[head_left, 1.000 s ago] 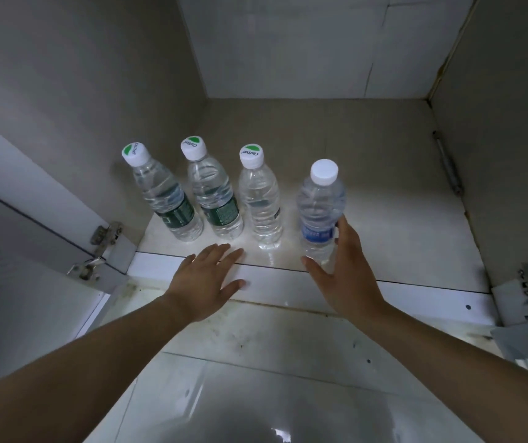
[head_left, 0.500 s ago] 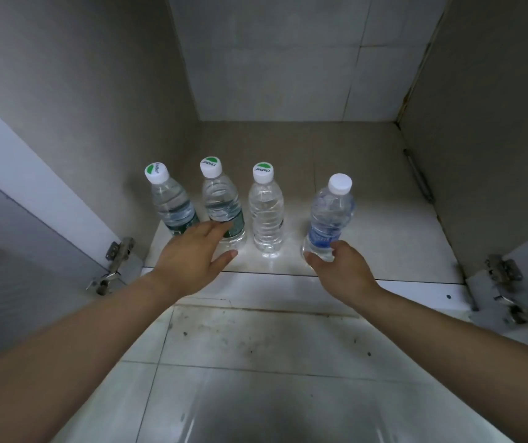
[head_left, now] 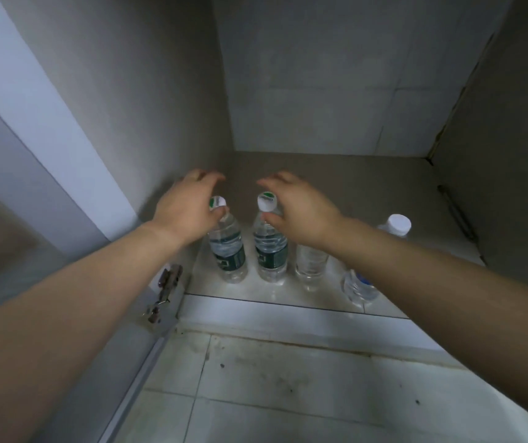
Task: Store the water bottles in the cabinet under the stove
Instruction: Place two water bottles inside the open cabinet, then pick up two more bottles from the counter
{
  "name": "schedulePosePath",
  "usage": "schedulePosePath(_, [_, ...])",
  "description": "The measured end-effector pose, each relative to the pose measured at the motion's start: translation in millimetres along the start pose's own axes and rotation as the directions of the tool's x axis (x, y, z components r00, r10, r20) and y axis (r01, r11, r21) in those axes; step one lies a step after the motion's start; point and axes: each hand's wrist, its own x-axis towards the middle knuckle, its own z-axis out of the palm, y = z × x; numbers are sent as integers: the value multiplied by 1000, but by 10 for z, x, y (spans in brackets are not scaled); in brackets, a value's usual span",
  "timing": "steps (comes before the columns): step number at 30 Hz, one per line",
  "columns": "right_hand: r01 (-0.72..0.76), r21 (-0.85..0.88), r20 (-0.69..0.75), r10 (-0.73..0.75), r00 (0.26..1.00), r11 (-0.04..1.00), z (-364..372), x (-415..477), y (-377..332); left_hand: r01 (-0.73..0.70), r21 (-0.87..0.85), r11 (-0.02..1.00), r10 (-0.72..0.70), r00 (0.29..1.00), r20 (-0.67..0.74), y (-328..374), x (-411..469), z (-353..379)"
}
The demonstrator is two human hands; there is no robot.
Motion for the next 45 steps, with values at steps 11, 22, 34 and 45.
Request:
schedulePosePath(11, [-118, 25, 38, 117, 992, 993, 195, 418, 132, 17, -150, 989, 3, 991, 134, -194, 208, 95])
schedulePosePath(22, [-146, 46, 34, 144, 989, 988, 250, 451, 146, -6, -58, 998, 18, 976, 215, -138, 163, 115])
schedulePosePath(34, [-383, 1, 312, 364, 877, 924, -1146, -682, -764, 31, 34, 999, -42, 927, 372, 468, -618, -1465])
schedulePosePath(45, [-604, 89, 355, 542, 762, 792, -4145, -1787, -2321, -188, -27, 982, 174, 837, 518, 1537, -1140, -4282])
